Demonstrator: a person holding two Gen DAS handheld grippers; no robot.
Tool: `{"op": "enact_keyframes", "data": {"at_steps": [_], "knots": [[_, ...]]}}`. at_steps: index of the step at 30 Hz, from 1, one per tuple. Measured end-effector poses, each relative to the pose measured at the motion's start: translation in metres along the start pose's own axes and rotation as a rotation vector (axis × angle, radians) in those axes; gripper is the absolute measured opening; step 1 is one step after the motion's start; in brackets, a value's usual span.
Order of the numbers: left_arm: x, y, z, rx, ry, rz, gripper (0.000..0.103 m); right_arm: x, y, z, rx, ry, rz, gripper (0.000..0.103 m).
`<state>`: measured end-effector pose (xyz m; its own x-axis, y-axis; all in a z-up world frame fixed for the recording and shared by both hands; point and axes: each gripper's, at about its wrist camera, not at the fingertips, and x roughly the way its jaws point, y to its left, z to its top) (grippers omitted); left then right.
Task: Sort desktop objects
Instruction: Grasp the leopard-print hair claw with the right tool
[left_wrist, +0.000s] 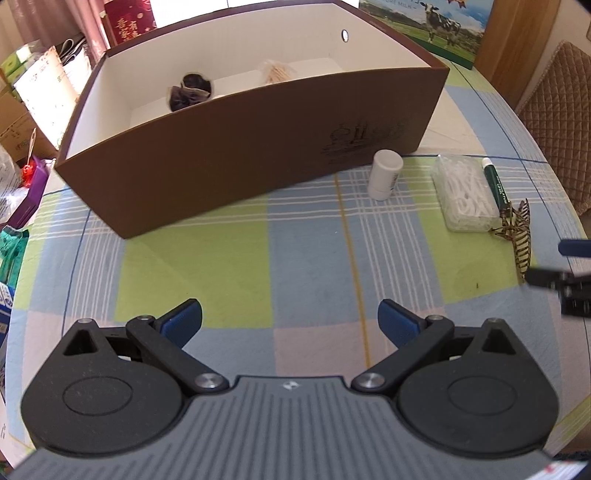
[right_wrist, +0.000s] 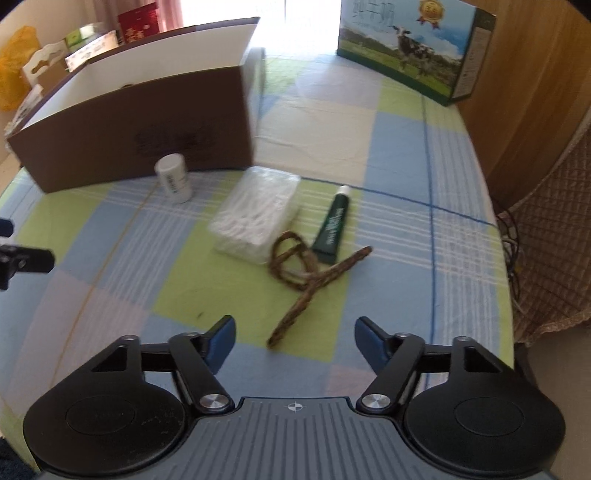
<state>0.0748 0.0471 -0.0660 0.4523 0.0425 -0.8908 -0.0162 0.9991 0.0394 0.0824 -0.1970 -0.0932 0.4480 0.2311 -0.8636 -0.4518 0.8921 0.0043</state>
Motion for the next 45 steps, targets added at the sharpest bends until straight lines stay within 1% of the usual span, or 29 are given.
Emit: {"op": "enact_keyframes", "data": {"at_steps": [1,3,5,6,7,8,9,11,16,19,20,22,23,24,25,28,31,32,33,35,40,42,45], "knots": [[0.002,-0.001,0.001,0.002,0.002,-0.001,0.100,0.003,-0.002,0.003,0.007,0.002,0.006,0.059],[0.005,-0.001,0.003,0.003,0.006,0.000,0.100,0.010,-0.005,0.006,0.023,0.012,0.016,0.051],[0.007,-0.001,0.005,0.004,0.010,0.001,0.100,0.016,-0.008,0.008,0.044,0.023,0.028,0.040],[0.008,-0.001,0.005,0.004,0.012,0.002,0.100,0.019,-0.009,0.009,0.059,0.030,0.036,0.032],[0.009,-0.001,0.006,0.004,0.014,0.001,0.100,0.021,-0.011,0.008,0.074,0.040,0.048,0.028],[0.011,0.000,0.006,0.005,0.016,0.000,0.100,0.022,-0.012,0.008,0.088,0.050,0.061,0.014],[0.012,0.000,0.007,0.006,0.017,-0.003,0.100,0.023,-0.013,0.008,0.098,0.063,0.063,0.007],[0.014,-0.001,0.008,0.012,0.019,-0.011,0.100,0.022,-0.016,0.006,0.108,0.081,0.051,0.003],[0.021,-0.008,0.010,0.043,0.026,-0.046,0.100,0.015,-0.022,0.001,0.102,0.126,0.051,0.003],[0.025,-0.015,0.012,0.070,0.022,-0.069,0.099,0.012,-0.025,-0.001,0.084,0.145,0.075,0.003],[0.027,-0.017,0.013,0.079,0.021,-0.076,0.099,0.012,-0.024,-0.002,0.061,0.148,0.082,0.005],[0.029,-0.022,0.014,0.096,0.018,-0.086,0.099,0.011,-0.019,-0.002,0.004,0.137,0.068,0.022],[0.030,-0.024,0.015,0.102,0.017,-0.090,0.099,0.010,-0.017,-0.002,-0.010,0.123,0.061,0.047],[0.031,-0.025,0.016,0.107,0.016,-0.093,0.099,0.008,-0.016,-0.001,-0.014,0.105,0.064,0.057],[0.032,-0.026,0.017,0.109,0.016,-0.096,0.099,0.007,-0.015,0.000,-0.010,0.089,0.077,0.063],[0.035,-0.027,0.019,0.114,0.016,-0.098,0.099,0.010,-0.014,0.005,0.033,0.073,0.099,0.063],[0.039,-0.027,0.021,0.118,0.018,-0.097,0.099,0.020,-0.011,0.010,0.051,0.072,0.079,0.062],[0.040,-0.027,0.021,0.120,0.019,-0.097,0.099,0.023,-0.010,0.011,0.055,0.070,0.075,0.059],[0.041,-0.028,0.021,0.123,0.019,-0.098,0.099,0.024,-0.010,0.012,0.060,0.066,0.076,0.049],[0.043,-0.029,0.022,0.132,0.015,-0.104,0.099,0.027,-0.010,0.014,0.069,0.070,0.085,0.039],[0.050,-0.036,0.023,0.160,0.005,-0.130,0.099,0.027,-0.012,0.014,0.057,0.081,0.095,0.038],[0.053,-0.041,0.025,0.174,-0.012,-0.139,0.097,0.028,-0.015,0.015,0.063,0.083,0.097,0.038],[0.059,-0.049,0.031,0.201,-0.048,-0.143,0.091,0.029,-0.019,0.017,0.074,0.084,0.097,0.038]]}}
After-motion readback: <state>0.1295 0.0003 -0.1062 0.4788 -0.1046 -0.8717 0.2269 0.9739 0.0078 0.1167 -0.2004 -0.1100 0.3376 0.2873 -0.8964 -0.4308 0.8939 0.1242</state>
